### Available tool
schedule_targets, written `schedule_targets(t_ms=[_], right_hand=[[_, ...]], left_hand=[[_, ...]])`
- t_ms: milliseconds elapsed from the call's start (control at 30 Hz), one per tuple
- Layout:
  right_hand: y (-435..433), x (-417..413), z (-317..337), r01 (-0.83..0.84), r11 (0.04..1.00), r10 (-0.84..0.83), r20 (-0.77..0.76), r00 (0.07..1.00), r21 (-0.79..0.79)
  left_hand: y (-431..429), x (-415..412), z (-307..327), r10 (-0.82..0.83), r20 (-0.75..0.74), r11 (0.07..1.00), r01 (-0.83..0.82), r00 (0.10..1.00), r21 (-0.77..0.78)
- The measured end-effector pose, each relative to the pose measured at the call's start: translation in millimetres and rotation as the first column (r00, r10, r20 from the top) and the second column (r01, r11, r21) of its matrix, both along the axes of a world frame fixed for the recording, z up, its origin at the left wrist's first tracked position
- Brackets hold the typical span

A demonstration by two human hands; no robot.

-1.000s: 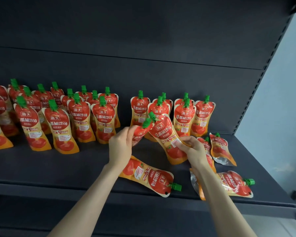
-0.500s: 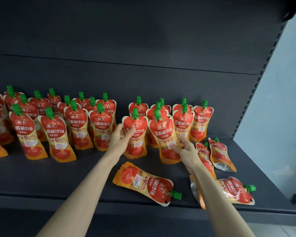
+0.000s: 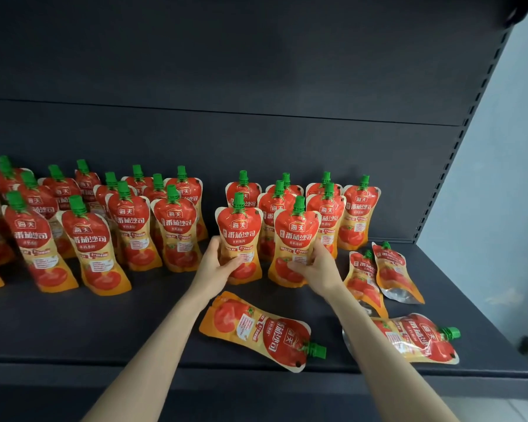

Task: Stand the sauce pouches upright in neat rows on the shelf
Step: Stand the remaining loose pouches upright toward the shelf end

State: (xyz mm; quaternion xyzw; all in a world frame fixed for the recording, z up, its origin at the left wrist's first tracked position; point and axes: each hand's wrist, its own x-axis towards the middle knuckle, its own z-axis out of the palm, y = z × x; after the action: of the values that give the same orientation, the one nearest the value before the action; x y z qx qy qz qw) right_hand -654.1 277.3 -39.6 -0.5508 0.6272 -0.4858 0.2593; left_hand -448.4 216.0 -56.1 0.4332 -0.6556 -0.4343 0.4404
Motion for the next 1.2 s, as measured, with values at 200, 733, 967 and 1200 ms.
schedule_targets(t_ms=[200,733,967,1200], right_hand=[[-5.2,5.7,-3.5,0.047,0.998,-0.046,0.014,0.999,-0.045],[-0.7,8.3,3.7,0.051,0.996,-0.048,-0.046,0.998,0.074],[42.8,-2.6,10.9,0.112,0.993,-0.110,-0.081,0.991,0.028],[109.8,-34.8,-5.7,0.171,0.985,-0.175,-0.213,0.961,-0.039]], left_hand=[[-1.8,-0.9,-2.2,0.074,0.023,0.993,-0.071,0.997,-0.095],[1.9,1.3,3.3,0.149,0.186,0.983,-0.125,0.971,-0.135],[47.9,11.4,9.1,0.220,0.252,0.963,-0.168,0.942,-0.212],[106.5,-3.2,-0.9,0.065,0.597,0.931,0.167,0.800,-0.325]])
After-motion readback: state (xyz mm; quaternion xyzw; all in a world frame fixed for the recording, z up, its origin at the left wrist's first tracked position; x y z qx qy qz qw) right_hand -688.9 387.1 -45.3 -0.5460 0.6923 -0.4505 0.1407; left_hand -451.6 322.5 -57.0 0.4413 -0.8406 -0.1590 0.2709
